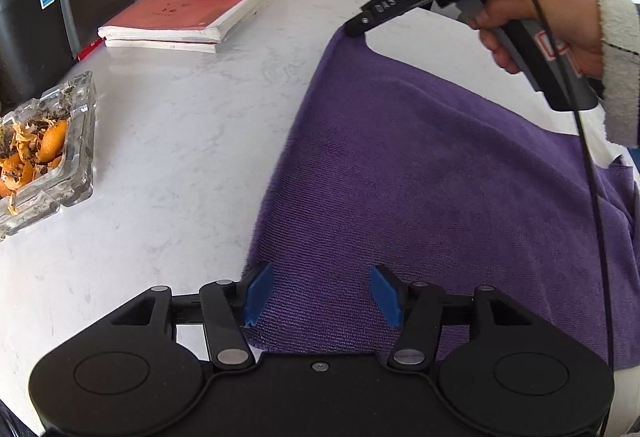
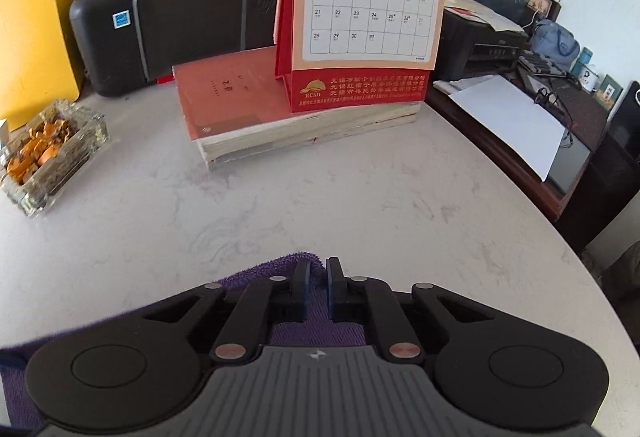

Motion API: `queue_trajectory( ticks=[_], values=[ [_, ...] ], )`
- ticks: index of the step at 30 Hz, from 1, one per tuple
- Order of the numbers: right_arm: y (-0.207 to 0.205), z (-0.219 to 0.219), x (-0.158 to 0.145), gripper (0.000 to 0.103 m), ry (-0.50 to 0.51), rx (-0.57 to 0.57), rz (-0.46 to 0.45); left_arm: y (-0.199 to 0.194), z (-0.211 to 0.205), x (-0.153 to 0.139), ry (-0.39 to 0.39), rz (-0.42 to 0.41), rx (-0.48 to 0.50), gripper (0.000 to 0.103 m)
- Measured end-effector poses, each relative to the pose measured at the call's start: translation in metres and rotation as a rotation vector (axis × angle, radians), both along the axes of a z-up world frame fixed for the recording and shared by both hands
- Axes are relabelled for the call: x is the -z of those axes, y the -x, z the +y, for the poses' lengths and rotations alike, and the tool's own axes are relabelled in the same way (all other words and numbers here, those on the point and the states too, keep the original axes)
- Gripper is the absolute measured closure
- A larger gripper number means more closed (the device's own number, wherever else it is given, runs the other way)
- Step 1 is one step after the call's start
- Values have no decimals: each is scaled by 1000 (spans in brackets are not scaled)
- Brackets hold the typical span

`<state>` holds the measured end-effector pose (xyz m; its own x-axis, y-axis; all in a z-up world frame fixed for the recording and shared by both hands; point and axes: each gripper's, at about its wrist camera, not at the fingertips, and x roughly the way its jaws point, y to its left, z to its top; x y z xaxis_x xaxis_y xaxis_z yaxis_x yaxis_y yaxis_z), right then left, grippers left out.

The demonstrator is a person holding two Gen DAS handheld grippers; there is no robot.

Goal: Fold towel

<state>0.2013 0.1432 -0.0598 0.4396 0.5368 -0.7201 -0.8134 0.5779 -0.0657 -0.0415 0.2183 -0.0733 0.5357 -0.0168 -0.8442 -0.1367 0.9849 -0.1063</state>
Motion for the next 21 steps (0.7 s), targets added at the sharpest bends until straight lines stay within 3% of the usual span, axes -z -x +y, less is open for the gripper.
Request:
queue_trajectory(
  ticks=[1,5,8,15,16,18,21],
  values=[
    [-3,1,3,56,-35,18,10,0,0,0,-2,2,5,50],
    [-12,-14,-2,55,-215,108,96,-1,1,0,-7,8,18,50],
    [-3,-39,-23,55,-306,159,133,-1,1,0,-10,12,19,50],
    [50,-156,-74,55,-323,241,176,-9,14,-19,82,-25,-24,51],
    [65,-175,-78,55,-285,261,169,-16,13,-20,94,-28,-17,51],
    [90,-198,-73,55,-176,297,138,-36,5,-19,92,-15,18,51],
    [107,-223,-61,55,-143,346,147,-54,-6,-10,67,21,54,51]
  ],
)
